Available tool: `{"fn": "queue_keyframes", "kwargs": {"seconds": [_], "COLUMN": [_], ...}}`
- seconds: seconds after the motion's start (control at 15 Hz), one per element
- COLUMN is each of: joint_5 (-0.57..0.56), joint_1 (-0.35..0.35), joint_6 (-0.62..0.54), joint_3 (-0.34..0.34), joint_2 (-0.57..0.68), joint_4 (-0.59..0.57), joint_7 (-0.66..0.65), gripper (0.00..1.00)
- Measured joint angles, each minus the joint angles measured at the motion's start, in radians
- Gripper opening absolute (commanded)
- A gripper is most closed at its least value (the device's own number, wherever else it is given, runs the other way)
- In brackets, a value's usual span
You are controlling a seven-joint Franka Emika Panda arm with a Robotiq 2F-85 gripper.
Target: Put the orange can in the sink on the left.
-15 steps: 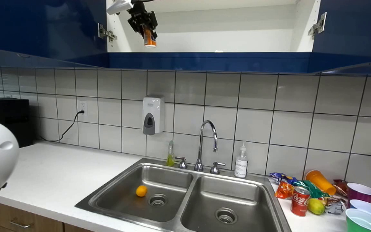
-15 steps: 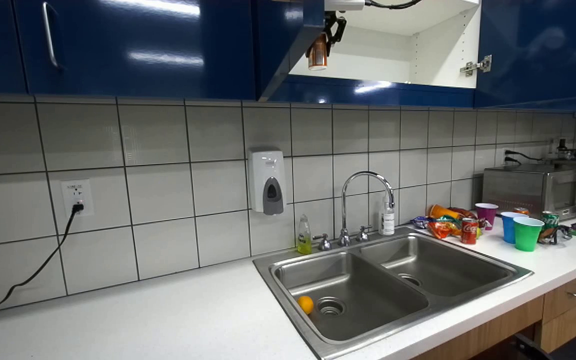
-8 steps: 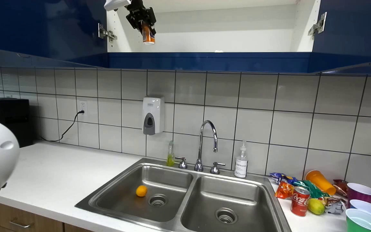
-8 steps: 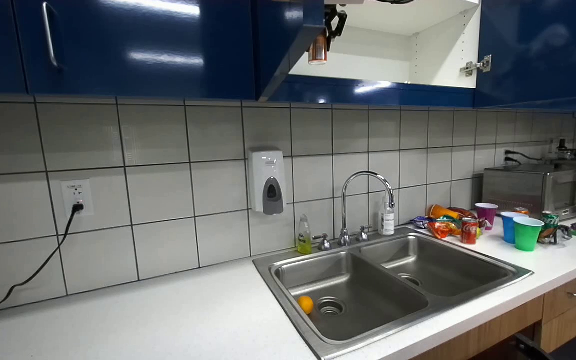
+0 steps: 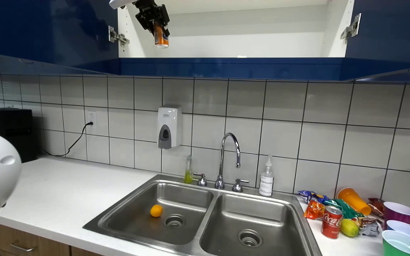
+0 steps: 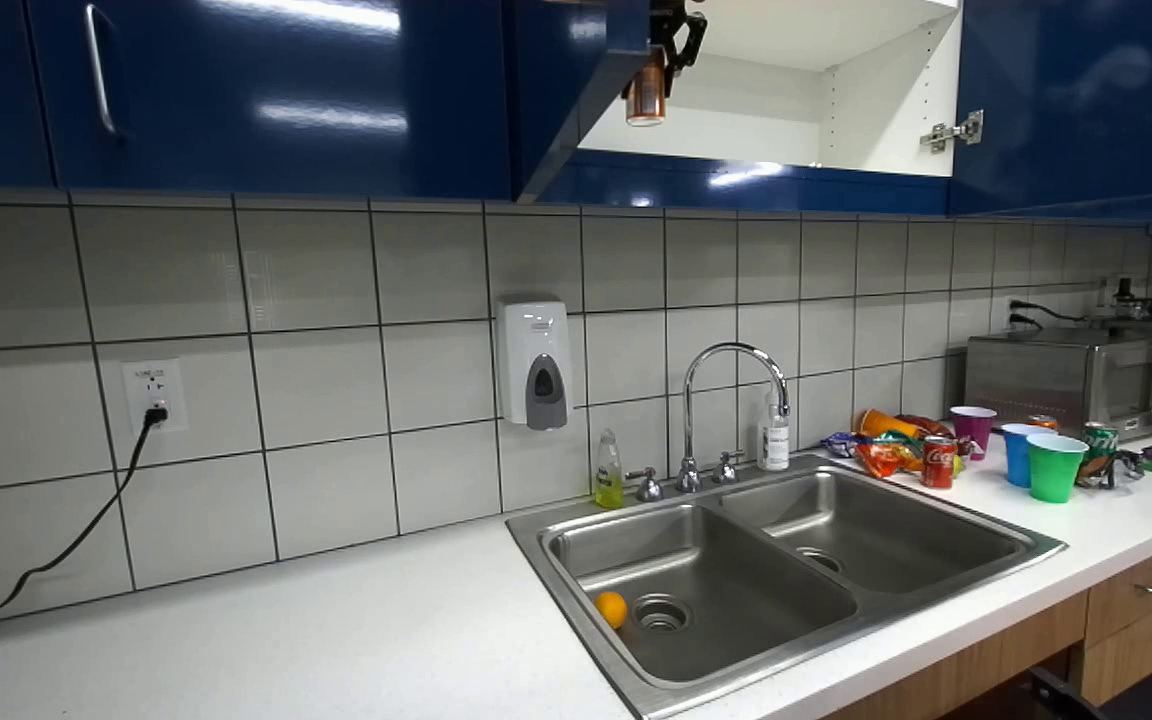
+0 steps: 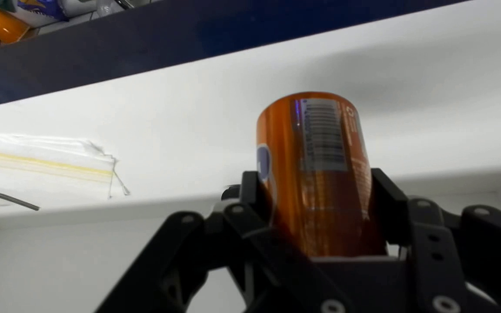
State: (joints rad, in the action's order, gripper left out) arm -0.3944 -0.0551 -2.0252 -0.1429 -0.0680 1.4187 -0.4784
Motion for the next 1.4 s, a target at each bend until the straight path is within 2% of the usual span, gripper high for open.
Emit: {"fn": "queue_keyframes", "kwargs": {"seconds": [1.4], "joint_5": [0.047], "joint_1": [0.0], "joint_6": [0.0], "joint_3": [-0.014], "joint_2": [-0.333], "joint_4": [0.441], "joint_7": [-0.03], "gripper": [0.38]}}
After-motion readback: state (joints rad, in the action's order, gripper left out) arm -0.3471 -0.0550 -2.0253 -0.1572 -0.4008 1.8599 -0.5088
